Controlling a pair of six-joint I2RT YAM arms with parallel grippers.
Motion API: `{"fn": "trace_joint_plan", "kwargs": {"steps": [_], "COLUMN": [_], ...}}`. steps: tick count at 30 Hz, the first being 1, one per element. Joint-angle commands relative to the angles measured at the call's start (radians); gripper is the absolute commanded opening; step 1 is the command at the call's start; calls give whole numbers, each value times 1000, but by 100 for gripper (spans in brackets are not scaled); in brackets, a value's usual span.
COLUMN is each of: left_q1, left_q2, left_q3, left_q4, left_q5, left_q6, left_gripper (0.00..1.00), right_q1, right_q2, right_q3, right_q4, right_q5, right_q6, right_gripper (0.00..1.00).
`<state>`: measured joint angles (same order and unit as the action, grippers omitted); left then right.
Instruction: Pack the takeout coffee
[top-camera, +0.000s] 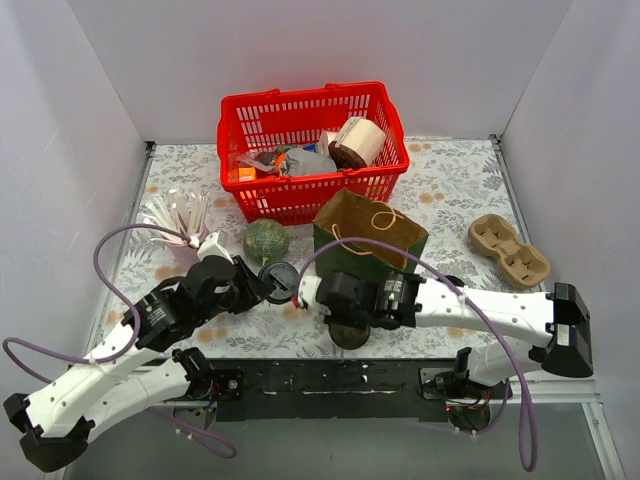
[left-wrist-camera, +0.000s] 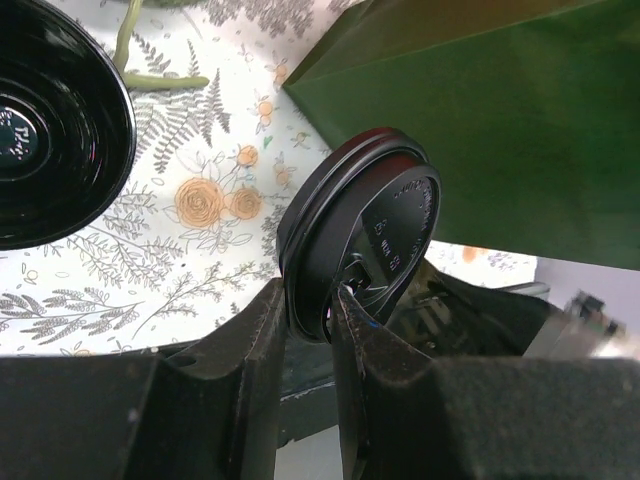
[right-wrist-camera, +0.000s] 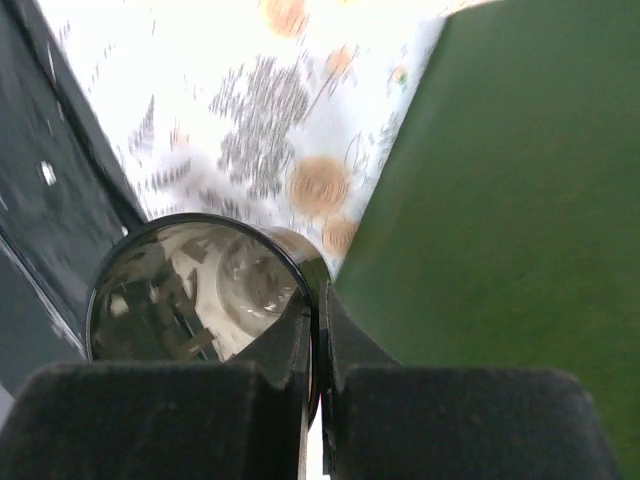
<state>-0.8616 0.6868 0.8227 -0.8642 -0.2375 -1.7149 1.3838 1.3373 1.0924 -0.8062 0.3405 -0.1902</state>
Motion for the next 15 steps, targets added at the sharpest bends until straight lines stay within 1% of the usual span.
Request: {"fn": "trace_joint_plan", "kwargs": {"steps": [1, 2, 3, 5, 8, 9, 11, 14, 15], "left_q1": [-2, -2, -2, -2, -2, -2, -2, -2, -2], "left_q2": [-92, -108, -122, -159, -208, -219, -236, -231, -227], "left_q3": [44, 47, 52, 76, 87, 87, 85, 78, 67], "left_q4": [-22, -33, -45, -80, -79, -72, -59, -36, -27], "left_q5": [-80, -107, -124, -154, -160, -151, -137, -80, -44], "left_q6": [-5, -11, -17, -34, -17, 6, 29, 58, 67], "left_gripper": [0, 0, 0, 0, 0, 0, 0, 0, 0], "right_q1": [-107, -118, -130, -153, -164, -164, -164, -164, -164], "right_q2": [42, 74, 89, 138, 180, 186, 200, 215, 223], "right_q3": [112, 113, 116, 129, 141, 139, 132, 83, 78], "right_q4": [131, 153, 186, 200, 248, 271, 352, 470, 478], "right_q5": [-112, -118, -112, -130, -123, -109, -89, -51, -44], "right_q6": [244, 292, 316, 359, 440, 478, 503, 546, 557], "right_gripper": [1, 1, 1, 1, 1, 1, 1, 1, 1]}}
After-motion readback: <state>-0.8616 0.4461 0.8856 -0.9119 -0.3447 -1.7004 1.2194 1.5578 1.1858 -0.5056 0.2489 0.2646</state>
